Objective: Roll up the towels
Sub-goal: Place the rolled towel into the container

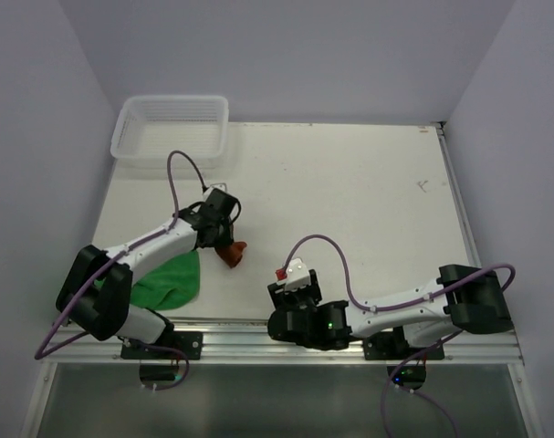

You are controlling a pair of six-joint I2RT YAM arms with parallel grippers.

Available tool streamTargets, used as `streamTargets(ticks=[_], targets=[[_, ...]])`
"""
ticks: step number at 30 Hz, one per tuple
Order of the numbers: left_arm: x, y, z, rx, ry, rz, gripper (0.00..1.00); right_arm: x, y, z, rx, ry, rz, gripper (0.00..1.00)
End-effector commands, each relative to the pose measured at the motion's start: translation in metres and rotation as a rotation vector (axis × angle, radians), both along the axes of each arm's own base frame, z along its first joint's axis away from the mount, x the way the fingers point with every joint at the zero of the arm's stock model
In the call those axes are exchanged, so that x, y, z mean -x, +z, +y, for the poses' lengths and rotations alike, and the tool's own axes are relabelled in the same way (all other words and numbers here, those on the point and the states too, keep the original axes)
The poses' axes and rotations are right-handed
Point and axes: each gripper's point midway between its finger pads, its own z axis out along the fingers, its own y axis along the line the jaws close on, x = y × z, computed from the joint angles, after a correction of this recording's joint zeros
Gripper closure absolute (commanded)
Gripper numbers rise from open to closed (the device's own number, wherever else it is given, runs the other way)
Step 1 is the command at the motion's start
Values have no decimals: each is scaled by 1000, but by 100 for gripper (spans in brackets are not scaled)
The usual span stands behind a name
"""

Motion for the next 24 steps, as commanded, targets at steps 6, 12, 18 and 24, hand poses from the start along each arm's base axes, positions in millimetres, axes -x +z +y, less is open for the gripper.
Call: streamTargets(ticks=[6, 12, 18, 24], targets=[[-113, 133, 10, -89, -48, -319, 76, -26, 20, -21, -143, -86, 49, 34], [-200, 202, 56, -139, 14, -423, 75, -48, 32, -39, -157, -93, 79, 34], [-280, 209, 120, -178, 120, -395, 74, -62, 32, -44, -148, -92, 113, 34], [-329, 169, 159, 50, 213, -400, 74, -75, 13, -52, -118, -115, 151, 34]])
